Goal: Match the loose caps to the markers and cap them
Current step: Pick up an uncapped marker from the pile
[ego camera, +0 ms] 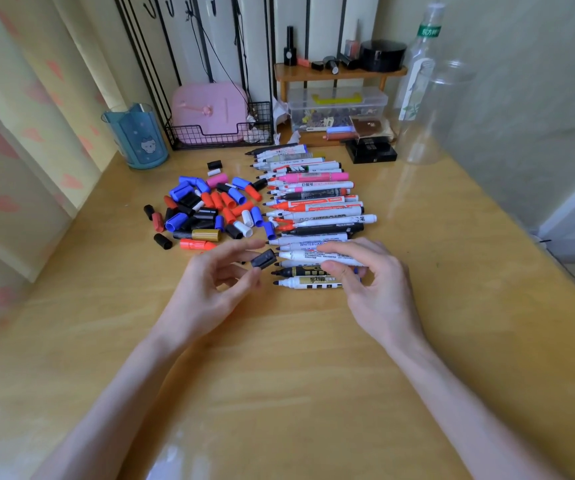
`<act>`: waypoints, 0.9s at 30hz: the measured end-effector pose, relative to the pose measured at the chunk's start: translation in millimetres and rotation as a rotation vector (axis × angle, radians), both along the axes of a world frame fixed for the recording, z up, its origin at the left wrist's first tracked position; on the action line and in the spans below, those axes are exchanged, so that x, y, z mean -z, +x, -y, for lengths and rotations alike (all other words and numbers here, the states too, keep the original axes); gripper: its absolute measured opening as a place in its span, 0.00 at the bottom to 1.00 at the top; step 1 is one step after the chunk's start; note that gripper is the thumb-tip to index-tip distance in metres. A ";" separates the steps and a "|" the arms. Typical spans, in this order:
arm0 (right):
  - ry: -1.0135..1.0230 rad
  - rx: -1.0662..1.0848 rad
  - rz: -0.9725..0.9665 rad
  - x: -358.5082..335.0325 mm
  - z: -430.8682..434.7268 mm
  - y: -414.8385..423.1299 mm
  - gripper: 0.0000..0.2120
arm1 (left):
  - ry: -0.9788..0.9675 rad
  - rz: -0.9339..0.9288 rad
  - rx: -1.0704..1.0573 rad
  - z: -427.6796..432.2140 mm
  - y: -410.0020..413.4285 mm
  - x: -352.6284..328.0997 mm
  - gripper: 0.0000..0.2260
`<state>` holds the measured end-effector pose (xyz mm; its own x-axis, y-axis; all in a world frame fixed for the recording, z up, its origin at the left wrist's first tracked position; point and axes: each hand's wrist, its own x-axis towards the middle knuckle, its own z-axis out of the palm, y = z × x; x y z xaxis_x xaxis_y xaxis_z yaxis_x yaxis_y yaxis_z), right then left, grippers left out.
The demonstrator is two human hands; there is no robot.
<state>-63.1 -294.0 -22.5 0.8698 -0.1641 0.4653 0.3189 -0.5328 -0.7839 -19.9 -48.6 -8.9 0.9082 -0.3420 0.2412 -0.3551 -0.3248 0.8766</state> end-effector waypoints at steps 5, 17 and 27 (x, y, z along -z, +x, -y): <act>0.005 -0.007 0.012 -1.3 -0.4 -1.4 0.10 | 0.004 0.003 0.026 -1.0 -1.7 0.4 0.11; 0.008 -0.005 -0.009 -1.5 1.1 -2.5 0.10 | -0.115 -0.064 -0.001 -2.2 1.0 4.6 0.05; 0.006 -0.001 -0.017 -2.5 0.5 -3.0 0.09 | -0.199 -0.130 -0.055 -1.1 -2.8 0.5 0.04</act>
<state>-66.1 -294.5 -20.1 0.8779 -0.1660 0.4491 0.3056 -0.5278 -0.7925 -22.6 -47.5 -9.3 0.9520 -0.2483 0.1787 -0.2217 -0.1572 0.9624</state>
